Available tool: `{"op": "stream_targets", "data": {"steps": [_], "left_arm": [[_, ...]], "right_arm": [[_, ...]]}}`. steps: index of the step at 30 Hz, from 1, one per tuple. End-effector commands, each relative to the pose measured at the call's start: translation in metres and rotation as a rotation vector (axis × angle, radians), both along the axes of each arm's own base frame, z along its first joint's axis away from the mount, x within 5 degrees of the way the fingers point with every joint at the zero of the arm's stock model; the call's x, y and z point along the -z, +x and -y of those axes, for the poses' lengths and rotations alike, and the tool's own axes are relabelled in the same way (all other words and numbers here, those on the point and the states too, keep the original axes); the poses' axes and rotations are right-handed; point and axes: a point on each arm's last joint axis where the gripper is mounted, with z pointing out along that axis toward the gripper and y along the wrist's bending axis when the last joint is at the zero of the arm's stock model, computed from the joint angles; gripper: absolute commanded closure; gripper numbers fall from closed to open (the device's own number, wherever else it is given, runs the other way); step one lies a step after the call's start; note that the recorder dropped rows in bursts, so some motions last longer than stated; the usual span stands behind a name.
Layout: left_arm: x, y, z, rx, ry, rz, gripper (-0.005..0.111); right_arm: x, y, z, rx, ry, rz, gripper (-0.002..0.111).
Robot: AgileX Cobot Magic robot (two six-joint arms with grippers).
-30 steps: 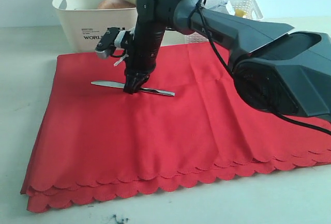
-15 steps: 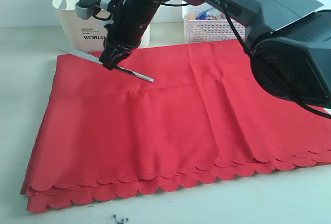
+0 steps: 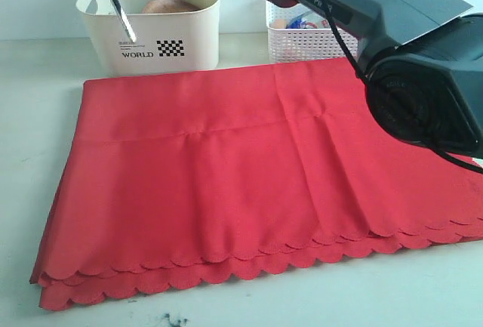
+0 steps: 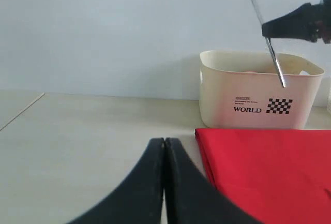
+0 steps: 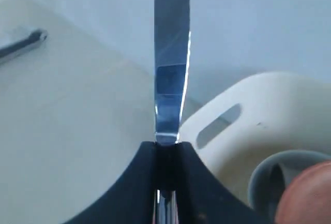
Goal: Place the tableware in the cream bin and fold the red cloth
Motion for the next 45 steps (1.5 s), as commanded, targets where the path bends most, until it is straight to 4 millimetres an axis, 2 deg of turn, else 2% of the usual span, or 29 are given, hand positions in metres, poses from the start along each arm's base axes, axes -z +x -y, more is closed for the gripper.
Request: {"op": "stream_targets", "data": {"steps": [1, 8, 12, 14, 17, 24, 26, 28, 32, 35, 41, 45], "left_arm": [[0.000, 0.000, 0.000, 0.005, -0.001, 0.007, 0.104], [0.000, 0.000, 0.000, 0.005, -0.001, 0.007, 0.104], [0.000, 0.000, 0.000, 0.005, -0.001, 0.007, 0.104], [0.000, 0.000, 0.000, 0.005, -0.001, 0.007, 0.104], [0.000, 0.000, 0.000, 0.005, -0.001, 0.007, 0.104], [0.000, 0.000, 0.000, 0.005, -0.001, 0.007, 0.104], [0.000, 0.000, 0.000, 0.005, -0.001, 0.007, 0.104], [0.000, 0.000, 0.000, 0.005, -0.001, 0.007, 0.104], [0.000, 0.000, 0.000, 0.005, -0.001, 0.007, 0.104], [0.000, 0.000, 0.000, 0.005, -0.001, 0.007, 0.104], [0.000, 0.000, 0.000, 0.005, -0.001, 0.007, 0.104], [0.000, 0.000, 0.000, 0.005, -0.001, 0.007, 0.104]], "right_arm": [[-0.002, 0.017, 0.007, 0.211, 0.179, -0.010, 0.108], [-0.003, 0.030, 0.019, 0.435, 0.378, -0.096, 0.108], [-0.004, 0.032, 0.019, 0.459, 0.423, -0.118, 0.108], [-0.001, 0.033, 0.020, 0.476, 0.421, -0.113, 0.104], [-0.001, 0.033, 0.020, 0.476, 0.420, -0.112, 0.090], [-0.001, 0.033, 0.020, 0.470, 0.419, -0.114, 0.043], [-0.001, 0.032, 0.018, 0.447, 0.415, -0.123, 0.036], [0.000, 0.030, 0.015, 0.409, 0.410, -0.138, 0.033], [0.000, 0.019, 0.005, 0.246, 0.380, -0.187, 0.034], [0.001, 0.010, -0.002, 0.126, 0.339, -0.212, 0.040], [0.002, -0.003, -0.008, -0.019, 0.281, -0.281, 0.082], [-0.002, -0.011, -0.008, -0.071, 0.207, -0.301, 0.105]]}}
